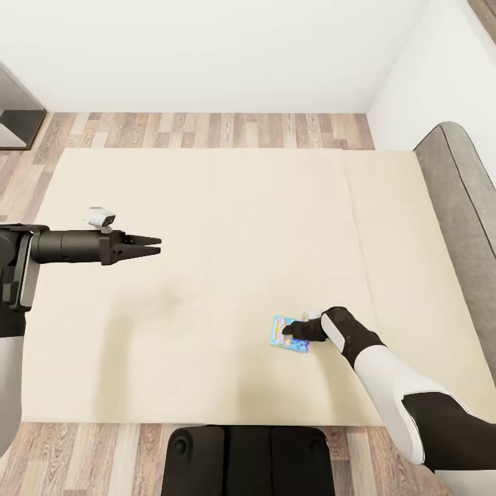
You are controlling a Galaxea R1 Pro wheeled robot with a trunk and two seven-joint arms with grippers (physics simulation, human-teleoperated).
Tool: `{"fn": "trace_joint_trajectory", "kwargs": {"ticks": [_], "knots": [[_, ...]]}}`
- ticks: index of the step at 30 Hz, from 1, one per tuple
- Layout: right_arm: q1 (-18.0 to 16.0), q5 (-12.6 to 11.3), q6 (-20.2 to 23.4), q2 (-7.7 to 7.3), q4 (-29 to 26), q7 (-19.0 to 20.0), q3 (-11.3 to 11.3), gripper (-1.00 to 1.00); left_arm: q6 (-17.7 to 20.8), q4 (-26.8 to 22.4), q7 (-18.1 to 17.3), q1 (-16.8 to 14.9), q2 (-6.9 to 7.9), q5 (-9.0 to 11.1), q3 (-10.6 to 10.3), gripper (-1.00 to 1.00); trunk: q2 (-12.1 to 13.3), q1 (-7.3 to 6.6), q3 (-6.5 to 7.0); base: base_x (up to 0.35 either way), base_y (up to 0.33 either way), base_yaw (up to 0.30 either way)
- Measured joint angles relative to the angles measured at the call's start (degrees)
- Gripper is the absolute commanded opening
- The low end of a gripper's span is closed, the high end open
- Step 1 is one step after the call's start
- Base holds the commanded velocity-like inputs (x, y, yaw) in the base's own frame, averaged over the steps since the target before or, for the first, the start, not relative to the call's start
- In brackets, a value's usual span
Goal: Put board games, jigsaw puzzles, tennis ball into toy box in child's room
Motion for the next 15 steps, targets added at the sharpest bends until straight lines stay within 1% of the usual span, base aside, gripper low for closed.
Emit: {"fn": "trace_joint_trajectory", "kwargs": {"ticks": [9, 12, 15], "knots": [[0.0, 0.0, 0.0, 0.00, 0.0, 0.0, 0.0, 1.00, 0.0, 0.0, 0.0, 0.0, -0.02, 0.0, 0.0, 1.00, 0.0, 0.00, 0.00, 0.000, 0.014, 0.000], [0.0, 0.0, 0.0, -0.01, 0.0, 0.0, 0.0, 1.00, 0.0, 0.0, 0.0, 0.0, -0.01, 0.0, 0.0, 1.00, 0.0, 0.00, 0.00, 0.000, 0.113, 0.000], [0.0, 0.0, 0.0, -0.01, 0.0, 0.0, 0.0, 1.00, 0.0, 0.0, 0.0, 0.0, -0.03, 0.0, 0.0, 1.00, 0.0, 0.00, 0.00, 0.000, 0.189, 0.000]]}}
